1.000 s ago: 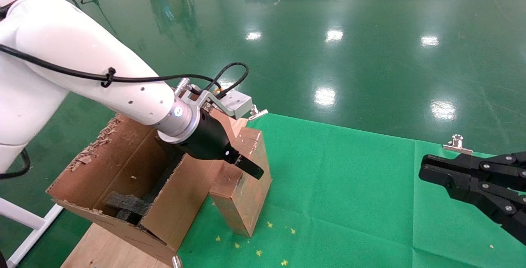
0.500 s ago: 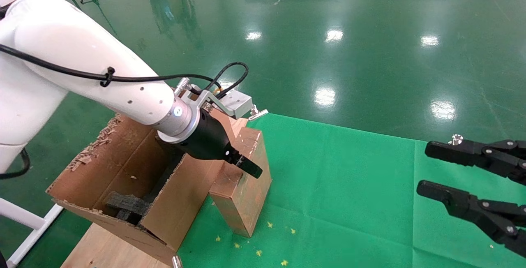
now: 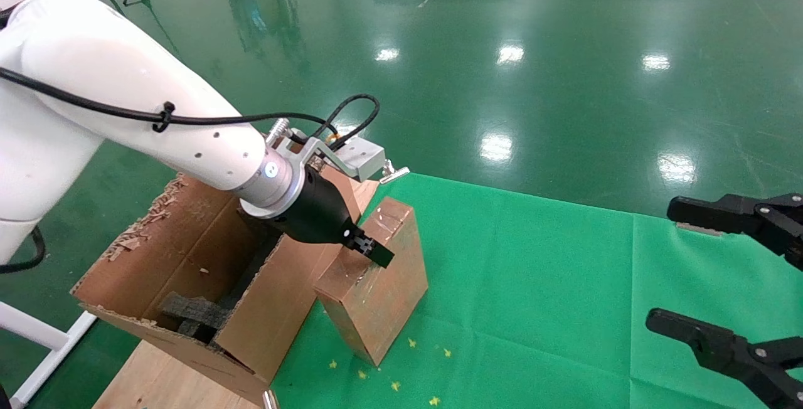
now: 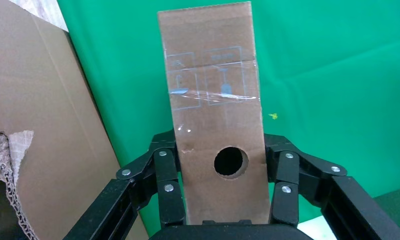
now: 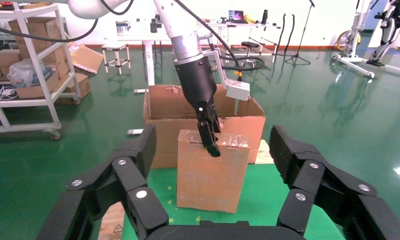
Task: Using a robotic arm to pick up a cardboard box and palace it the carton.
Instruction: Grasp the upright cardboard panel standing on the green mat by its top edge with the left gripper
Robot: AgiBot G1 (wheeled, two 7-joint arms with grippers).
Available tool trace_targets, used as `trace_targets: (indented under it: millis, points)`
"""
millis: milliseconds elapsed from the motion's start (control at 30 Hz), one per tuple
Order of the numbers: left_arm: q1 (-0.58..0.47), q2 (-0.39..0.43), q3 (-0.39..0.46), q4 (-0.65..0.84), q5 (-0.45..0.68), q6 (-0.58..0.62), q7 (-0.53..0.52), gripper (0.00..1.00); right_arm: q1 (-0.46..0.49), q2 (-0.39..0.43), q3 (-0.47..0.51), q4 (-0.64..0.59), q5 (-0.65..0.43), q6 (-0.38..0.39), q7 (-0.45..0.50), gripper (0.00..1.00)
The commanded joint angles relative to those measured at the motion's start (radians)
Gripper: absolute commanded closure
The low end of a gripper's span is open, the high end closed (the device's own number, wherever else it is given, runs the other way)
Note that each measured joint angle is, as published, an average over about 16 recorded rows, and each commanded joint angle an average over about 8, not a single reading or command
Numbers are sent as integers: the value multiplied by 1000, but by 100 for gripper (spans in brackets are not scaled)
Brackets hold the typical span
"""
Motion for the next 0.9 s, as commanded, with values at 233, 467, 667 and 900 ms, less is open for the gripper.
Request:
trace_targets:
  millis: [233,467,667,900]
  points:
    - [-101,-87,-67,1,-52,-19,124,100,0,0,0,0,0,0,0,0]
    - [-241,-234,-151,16,-76,-18,302,100,0,0,0,0,0,0,0,0]
    - [-278,-345,-162,77,-39,-4,442,100,0,0,0,0,0,0,0,0]
    - [-203,-412,-134,270,-42,-40,643,100,0,0,0,0,0,0,0,0]
